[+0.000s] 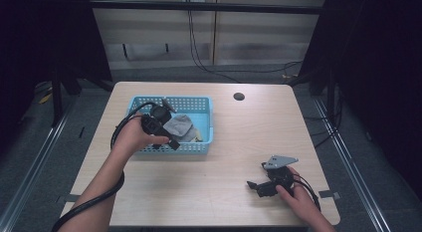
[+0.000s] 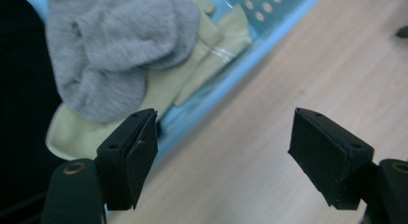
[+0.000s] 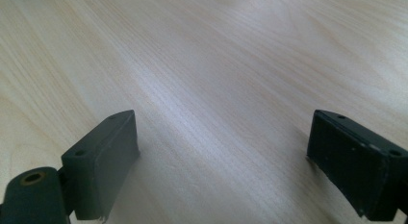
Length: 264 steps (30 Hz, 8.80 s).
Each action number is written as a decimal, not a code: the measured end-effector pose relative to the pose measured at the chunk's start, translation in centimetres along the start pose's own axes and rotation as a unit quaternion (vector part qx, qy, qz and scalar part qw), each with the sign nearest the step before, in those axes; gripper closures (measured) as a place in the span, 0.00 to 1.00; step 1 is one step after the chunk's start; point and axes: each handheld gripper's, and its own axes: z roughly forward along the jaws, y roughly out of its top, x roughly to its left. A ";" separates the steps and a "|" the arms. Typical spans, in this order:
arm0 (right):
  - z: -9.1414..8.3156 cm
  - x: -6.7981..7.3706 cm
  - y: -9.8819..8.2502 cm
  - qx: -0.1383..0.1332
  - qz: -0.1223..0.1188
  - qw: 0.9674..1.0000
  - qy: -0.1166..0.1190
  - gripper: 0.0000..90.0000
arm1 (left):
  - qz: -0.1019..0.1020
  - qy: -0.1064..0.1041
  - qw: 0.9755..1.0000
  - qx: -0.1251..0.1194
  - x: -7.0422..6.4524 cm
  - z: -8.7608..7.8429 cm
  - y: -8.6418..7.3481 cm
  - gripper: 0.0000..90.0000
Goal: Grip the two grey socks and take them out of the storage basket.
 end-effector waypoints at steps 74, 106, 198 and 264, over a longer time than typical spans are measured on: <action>0.0 0.0 0.0 -0.001 0.000 1.000 0.001 0.11 | -0.063 0.027 0.998 0.013 3.2 0.6 6.0 0.95; 0.0 0.0 0.0 -0.001 0.000 1.000 0.001 0.11 | 0.018 -0.013 0.999 0.024 -0.8 -5.0 6.2 0.95; 0.0 0.0 0.0 0.000 -0.002 1.000 0.000 0.11 | 0.131 -0.078 0.987 0.059 -10.7 5.0 4.1 0.63; 0.0 0.0 0.0 0.000 0.000 1.000 0.002 0.11 | -0.057 0.078 0.993 -0.064 6.4 7.1 2.9 0.32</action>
